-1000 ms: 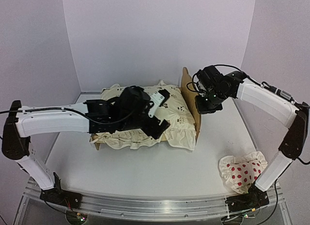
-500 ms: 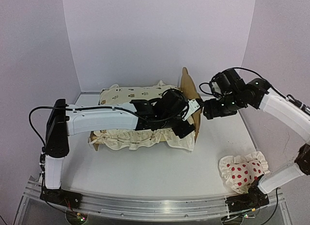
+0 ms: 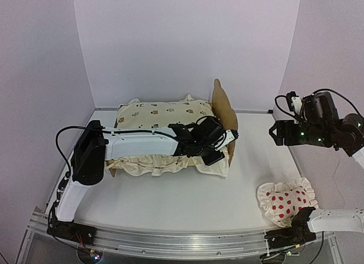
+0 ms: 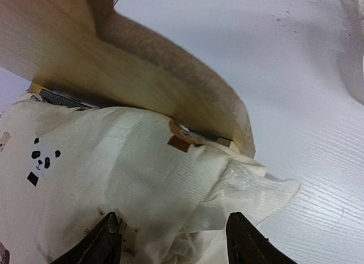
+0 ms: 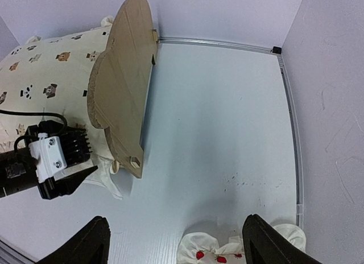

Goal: Set up the pet bed

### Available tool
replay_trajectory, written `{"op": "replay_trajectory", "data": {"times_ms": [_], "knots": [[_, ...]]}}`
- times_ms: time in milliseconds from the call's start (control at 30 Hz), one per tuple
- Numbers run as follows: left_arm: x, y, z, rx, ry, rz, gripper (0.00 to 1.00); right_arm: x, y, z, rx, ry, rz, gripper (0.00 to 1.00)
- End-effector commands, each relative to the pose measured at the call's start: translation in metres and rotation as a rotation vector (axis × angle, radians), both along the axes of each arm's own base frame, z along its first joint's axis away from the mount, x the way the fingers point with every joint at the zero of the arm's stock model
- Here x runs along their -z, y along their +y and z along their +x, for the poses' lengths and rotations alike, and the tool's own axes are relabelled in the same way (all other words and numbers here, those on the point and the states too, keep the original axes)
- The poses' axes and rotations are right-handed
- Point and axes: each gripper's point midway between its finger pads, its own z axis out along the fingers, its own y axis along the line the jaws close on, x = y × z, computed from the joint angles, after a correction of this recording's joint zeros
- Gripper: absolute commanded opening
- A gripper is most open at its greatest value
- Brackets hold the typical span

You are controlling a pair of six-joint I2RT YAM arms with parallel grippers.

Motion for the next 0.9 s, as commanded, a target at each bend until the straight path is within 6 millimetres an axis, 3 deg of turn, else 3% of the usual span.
{"op": "replay_trajectory", "data": {"times_ms": [0, 133, 233, 267, 400, 600, 867], "knots": [[-0.019, 0.007, 0.022, -0.017, -0.042, -0.054, 0.54, 0.01, -0.006, -0.007, 0.016, 0.03, -0.012, 0.81], [-0.024, 0.006, 0.026, -0.011, -0.059, -0.067, 0.37, 0.017, -0.006, -0.007, 0.016, 0.05, -0.025, 0.8], [-0.022, 0.008, 0.033, -0.029, -0.074, -0.06, 0.03, 0.021, -0.003, -0.006, 0.007, 0.066, -0.026, 0.78], [-0.023, 0.01, 0.034, -0.034, -0.076, -0.06, 0.01, 0.023, -0.001, -0.007, -0.002, 0.074, -0.023, 0.78], [-0.049, 0.021, 0.033, -0.037, -0.072, -0.128, 0.0, 0.029, 0.021, -0.011, -0.111, 0.118, 0.018, 0.76], [-0.117, 0.056, 0.04, -0.041, 0.005, -0.334, 0.0, 0.033, 0.07, -0.013, -0.335, 0.143, 0.128, 0.69], [-0.157, 0.092, 0.045, -0.087, 0.043, -0.447, 0.0, 0.044, 0.126, 0.012, -0.497, 0.172, 0.187, 0.54]]}}
